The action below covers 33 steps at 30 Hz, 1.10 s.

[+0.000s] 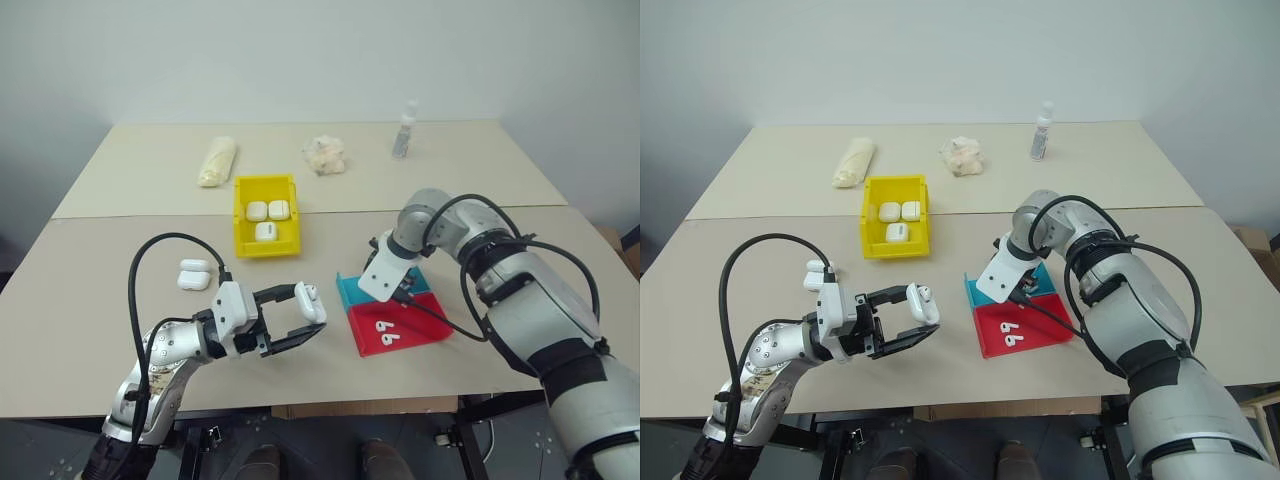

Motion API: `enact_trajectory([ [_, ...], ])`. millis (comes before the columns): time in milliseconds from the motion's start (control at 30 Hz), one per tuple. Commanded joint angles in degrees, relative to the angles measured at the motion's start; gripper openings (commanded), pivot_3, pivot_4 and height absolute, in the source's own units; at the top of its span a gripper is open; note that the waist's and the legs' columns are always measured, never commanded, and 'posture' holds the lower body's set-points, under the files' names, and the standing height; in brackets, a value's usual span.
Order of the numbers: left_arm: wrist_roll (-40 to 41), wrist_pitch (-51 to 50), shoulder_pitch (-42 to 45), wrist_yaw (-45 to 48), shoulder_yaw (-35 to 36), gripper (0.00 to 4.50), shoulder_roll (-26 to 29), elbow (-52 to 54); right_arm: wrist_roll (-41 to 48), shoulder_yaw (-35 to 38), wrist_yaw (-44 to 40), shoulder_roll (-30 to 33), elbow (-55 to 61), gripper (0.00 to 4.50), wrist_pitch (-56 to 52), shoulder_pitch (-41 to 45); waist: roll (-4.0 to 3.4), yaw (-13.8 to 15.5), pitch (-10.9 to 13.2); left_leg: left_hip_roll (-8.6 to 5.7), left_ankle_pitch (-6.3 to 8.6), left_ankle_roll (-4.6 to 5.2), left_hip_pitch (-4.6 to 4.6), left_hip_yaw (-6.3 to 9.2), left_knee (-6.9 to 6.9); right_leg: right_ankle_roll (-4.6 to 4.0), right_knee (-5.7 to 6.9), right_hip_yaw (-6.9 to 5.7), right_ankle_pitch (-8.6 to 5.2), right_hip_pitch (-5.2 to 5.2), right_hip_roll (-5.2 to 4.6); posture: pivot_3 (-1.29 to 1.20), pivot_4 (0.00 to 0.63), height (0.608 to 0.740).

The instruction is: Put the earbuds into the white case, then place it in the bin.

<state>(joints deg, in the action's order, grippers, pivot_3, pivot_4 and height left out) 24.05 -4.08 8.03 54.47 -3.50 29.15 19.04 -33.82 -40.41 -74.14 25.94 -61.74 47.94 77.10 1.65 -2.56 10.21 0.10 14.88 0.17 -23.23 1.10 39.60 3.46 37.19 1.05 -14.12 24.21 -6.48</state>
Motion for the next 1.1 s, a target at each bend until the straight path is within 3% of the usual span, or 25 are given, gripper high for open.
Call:
enact_trajectory([
  [33,-0.19,0.33,-0.34,-0.62,-0.1,2.79,0.16,2.39,-1.44,-0.34,1.08,-0.15,-0.71,2.25,1.03,2.12,0.0,-0.01,0.0,0.0,0.0,0.0,0.0,0.0,0.0,0.0,0.0,0.0,0.0,0.0,0.0,0.0,0.15,0.74],
  [667,-0.83,0.7,-0.78,-1.11,-0.22,2.79,0.19,2.6,-1.81,-0.43,1.83,-0.55,-2.13,2.25,2.91,1.41,-0.02,-0.01,-0.01,0.0,0.0,0.0,0.06,0.0,-0.02,0.0,0.0,0.0,0.0,-0.04,0.0,0.0,0.15,0.74],
  [733,-0.91,0.62,-0.81,-1.09,-0.22,2.79,0.19,2.66,-1.98,-0.45,2.26,-0.61,-1.96,1.88,2.76,1.1,-0.02,-0.02,-0.01,0.0,0.0,0.0,0.06,0.0,-0.02,-0.01,0.0,0.0,0.0,-0.05,0.0,0.0,0.15,0.74],
  [1100,-1.37,0.65,-0.71,-1.17,-0.38,2.79,0.21,2.46,-2.53,-0.92,2.43,-0.31,-1.96,1.88,3.29,0.48,-0.02,-0.07,-0.01,0.01,-0.01,-0.01,0.06,0.0,-0.05,-0.01,0.01,0.0,0.0,-0.04,0.0,0.0,0.15,0.74],
])
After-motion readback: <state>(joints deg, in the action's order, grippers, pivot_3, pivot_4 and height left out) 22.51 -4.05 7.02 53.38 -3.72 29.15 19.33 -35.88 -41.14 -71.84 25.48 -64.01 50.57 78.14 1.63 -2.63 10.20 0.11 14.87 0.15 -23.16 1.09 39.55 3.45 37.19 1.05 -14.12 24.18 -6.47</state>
